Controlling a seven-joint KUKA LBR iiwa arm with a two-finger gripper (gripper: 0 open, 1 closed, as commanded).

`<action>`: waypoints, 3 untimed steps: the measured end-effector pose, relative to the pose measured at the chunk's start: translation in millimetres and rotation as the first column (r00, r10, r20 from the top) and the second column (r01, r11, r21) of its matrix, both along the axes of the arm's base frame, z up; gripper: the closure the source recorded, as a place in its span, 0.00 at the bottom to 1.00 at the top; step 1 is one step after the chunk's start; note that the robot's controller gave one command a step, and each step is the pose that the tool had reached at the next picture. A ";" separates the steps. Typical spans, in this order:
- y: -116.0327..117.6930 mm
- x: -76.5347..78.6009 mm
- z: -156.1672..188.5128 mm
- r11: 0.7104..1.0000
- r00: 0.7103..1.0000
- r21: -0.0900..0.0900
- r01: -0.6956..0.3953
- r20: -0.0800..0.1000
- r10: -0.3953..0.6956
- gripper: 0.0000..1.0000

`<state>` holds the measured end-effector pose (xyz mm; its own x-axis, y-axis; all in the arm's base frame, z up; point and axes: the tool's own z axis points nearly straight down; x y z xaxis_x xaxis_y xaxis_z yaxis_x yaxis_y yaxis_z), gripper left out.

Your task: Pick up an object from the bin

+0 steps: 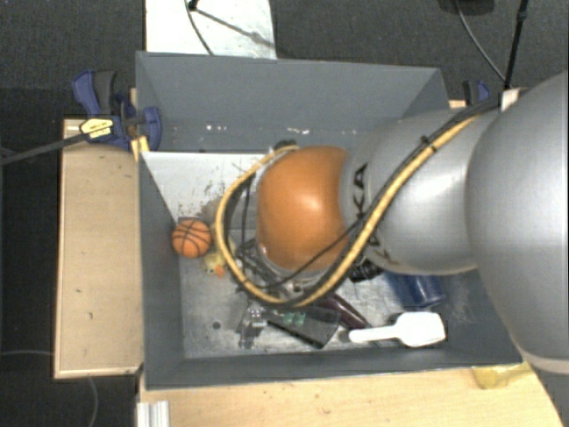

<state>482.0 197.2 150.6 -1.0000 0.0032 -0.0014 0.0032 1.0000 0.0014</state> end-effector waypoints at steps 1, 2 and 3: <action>-26.7 25.9 -17.5 0.987 0.987 0.003 -0.162 0.005 0.162 0.00; -58.7 86.5 -57.7 0.978 0.977 0.008 -0.210 0.032 0.209 1.00; -58.9 87.3 -57.8 0.978 0.978 0.008 -0.207 0.035 0.207 1.00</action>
Offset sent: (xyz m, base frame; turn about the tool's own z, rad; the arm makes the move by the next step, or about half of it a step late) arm 0.0730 -0.0670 -0.0806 -0.2187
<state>569.3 138.3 92.9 -0.9783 -0.2038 -0.0362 -0.2043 0.9789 0.0099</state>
